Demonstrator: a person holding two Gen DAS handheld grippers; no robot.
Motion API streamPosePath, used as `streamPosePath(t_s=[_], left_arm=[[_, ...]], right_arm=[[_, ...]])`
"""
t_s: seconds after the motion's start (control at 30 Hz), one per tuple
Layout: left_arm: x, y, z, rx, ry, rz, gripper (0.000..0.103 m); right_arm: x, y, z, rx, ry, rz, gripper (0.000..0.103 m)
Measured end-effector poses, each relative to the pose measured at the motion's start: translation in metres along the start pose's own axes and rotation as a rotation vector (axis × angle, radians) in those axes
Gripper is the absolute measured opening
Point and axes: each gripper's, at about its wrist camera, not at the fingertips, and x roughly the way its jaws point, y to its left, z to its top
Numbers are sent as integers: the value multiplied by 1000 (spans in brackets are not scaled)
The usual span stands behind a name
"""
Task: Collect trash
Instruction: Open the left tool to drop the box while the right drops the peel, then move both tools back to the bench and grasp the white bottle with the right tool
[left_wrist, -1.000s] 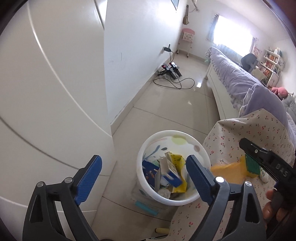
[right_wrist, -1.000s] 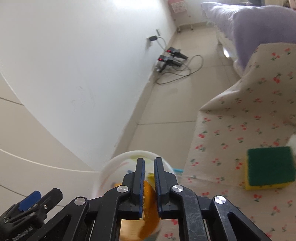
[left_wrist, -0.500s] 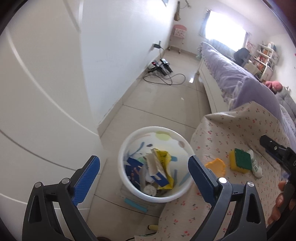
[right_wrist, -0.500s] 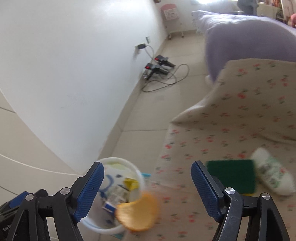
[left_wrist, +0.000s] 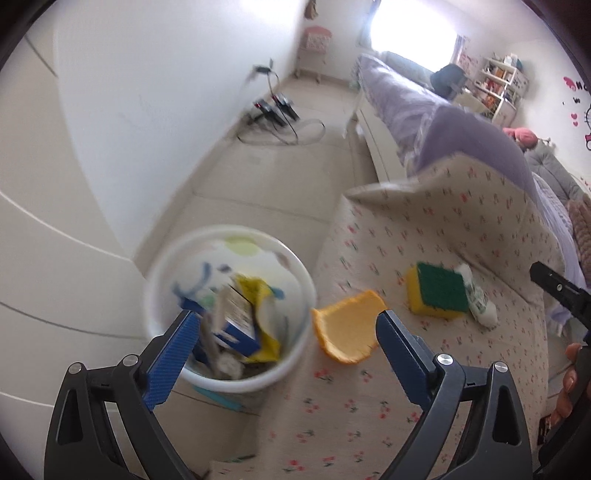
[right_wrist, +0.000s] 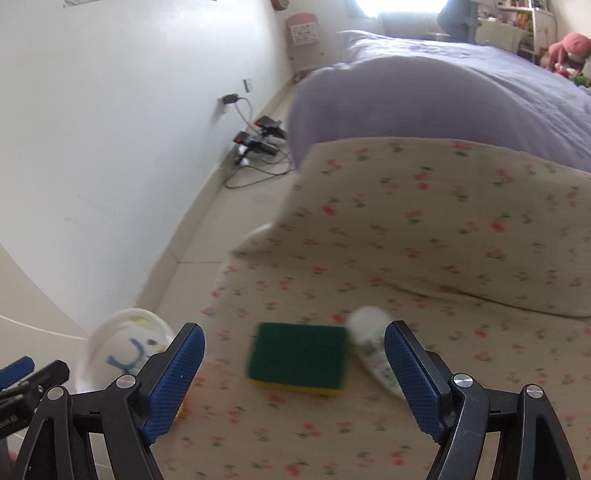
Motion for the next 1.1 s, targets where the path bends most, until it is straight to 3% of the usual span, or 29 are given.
streamPosePath(t_s=[0.07, 0.2, 0.27, 0.37, 0.4, 0.47, 0.67, 0.83, 0.87, 0.93, 1.0, 1.1], left_arm=[[14, -5, -4, -10, 37, -24, 95], [41, -7, -10, -51, 93, -72, 74], [56, -7, -14, -69, 126, -90, 60], [72, -6, -17, -89, 147, -114, 31], [74, -5, -17, -93, 148, -123, 13], [72, -5, -15, -93, 140, -128, 6], [29, 10, 6, -109, 15, -133, 5], [12, 33, 16, -125, -37, -58, 10], [11, 35, 18, -123, -34, -33, 16], [10, 37, 20, -125, -17, 33, 78], [2, 37, 19, -128, -52, 43, 88], [-2, 28, 19, -111, -48, 2, 88]], right_arm=[[-1, -10, -3, -3, 10, -19, 84], [0, -25, -8, 5, 32, -42, 84], [-1, -30, -9, 14, 38, -42, 84], [-2, -34, -11, 23, 42, -42, 84], [-2, -34, -11, 24, 44, -42, 84], [-1, -32, -11, 22, 47, -40, 84], [-2, -27, -9, 8, 50, -34, 84], [-2, -23, -7, 11, 45, -25, 84], [-1, -22, -7, 11, 45, -23, 84], [-1, -20, -7, 8, 47, -19, 84], [-1, -19, -7, 5, 48, -16, 84], [-3, -19, -8, -1, 45, -17, 84]])
